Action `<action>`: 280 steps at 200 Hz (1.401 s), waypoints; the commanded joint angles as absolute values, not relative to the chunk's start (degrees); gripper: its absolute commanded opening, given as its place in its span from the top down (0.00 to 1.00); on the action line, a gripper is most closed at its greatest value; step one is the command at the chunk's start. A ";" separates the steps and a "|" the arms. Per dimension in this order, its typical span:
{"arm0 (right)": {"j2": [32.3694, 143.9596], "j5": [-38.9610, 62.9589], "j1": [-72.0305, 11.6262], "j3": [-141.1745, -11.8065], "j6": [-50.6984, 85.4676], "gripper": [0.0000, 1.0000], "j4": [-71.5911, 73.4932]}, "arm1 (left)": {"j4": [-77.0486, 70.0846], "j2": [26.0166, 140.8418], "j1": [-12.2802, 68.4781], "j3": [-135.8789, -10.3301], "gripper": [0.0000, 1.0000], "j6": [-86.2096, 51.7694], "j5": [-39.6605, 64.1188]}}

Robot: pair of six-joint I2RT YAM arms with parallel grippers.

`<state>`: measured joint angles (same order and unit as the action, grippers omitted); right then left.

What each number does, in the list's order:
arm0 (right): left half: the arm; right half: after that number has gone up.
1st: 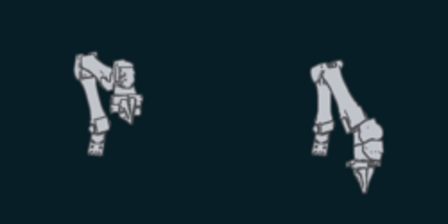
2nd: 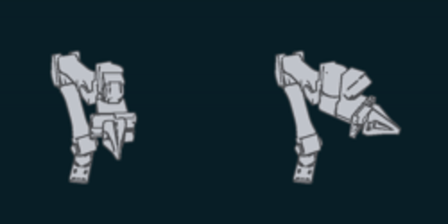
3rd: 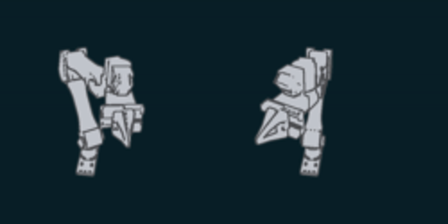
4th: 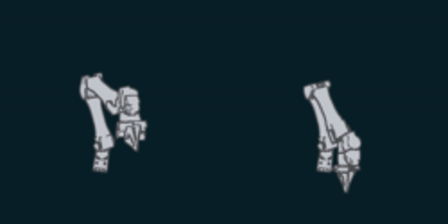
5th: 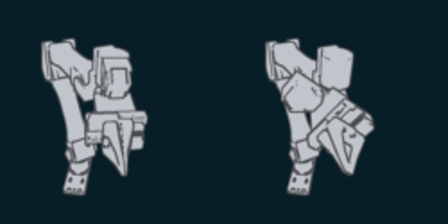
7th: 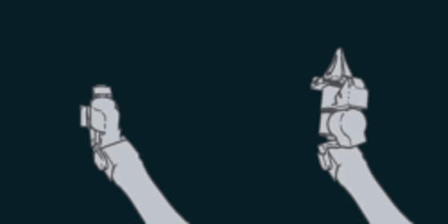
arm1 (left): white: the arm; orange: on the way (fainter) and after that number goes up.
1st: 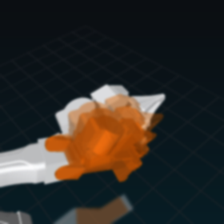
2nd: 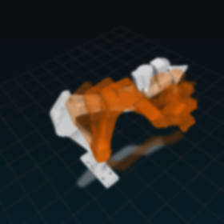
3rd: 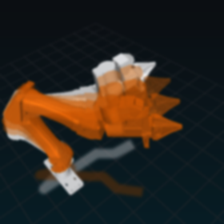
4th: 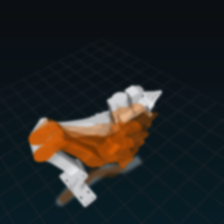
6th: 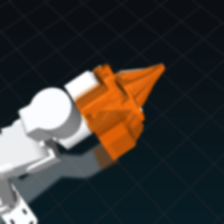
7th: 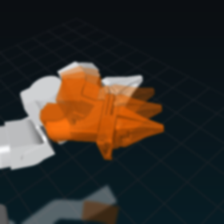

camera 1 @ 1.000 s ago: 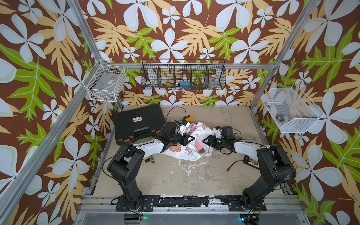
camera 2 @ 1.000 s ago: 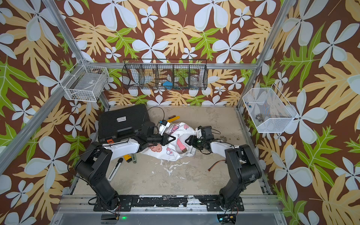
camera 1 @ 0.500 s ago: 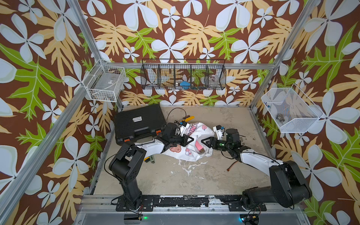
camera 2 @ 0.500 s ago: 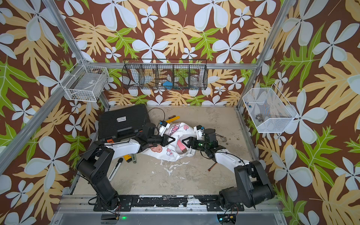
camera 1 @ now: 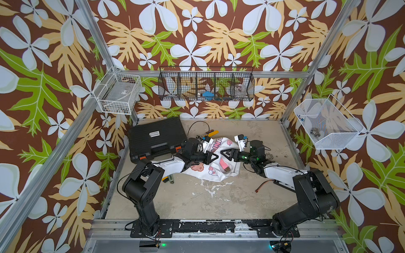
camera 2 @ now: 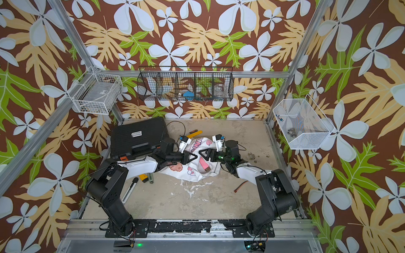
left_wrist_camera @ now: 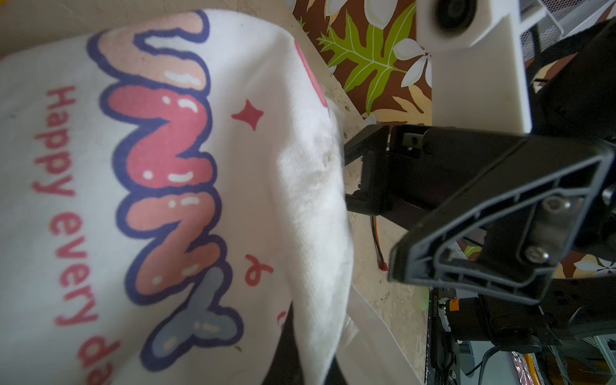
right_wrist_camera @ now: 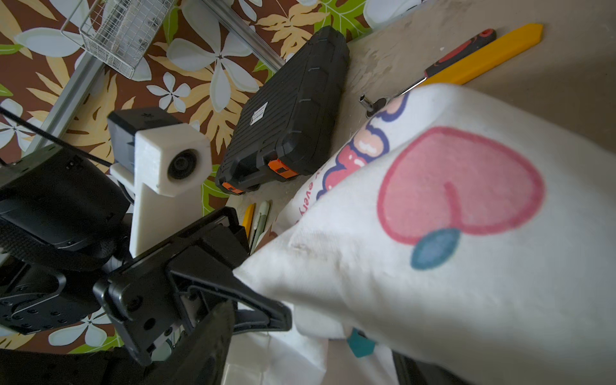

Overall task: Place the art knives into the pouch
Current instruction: Adjust the pouch at the center of the board.

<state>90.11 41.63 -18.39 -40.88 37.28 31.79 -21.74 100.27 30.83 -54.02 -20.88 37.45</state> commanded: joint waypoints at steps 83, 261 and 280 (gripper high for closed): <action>92.50 55.42 -18.83 -36.09 51.47 0.29 60.63 | -22.19 99.58 31.03 -54.45 1.00 -20.22 37.88; 81.21 64.18 -23.04 -41.08 59.23 0.29 57.40 | -20.09 97.87 30.47 -55.81 1.00 -19.61 37.64; 81.82 64.77 -22.97 -43.74 61.26 0.29 58.95 | -19.78 97.28 30.49 -55.55 1.00 -19.34 37.53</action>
<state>81.45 62.04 -22.92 -41.01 58.61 52.84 -20.84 97.97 30.63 -55.94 -19.59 38.41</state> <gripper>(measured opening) 0.711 0.057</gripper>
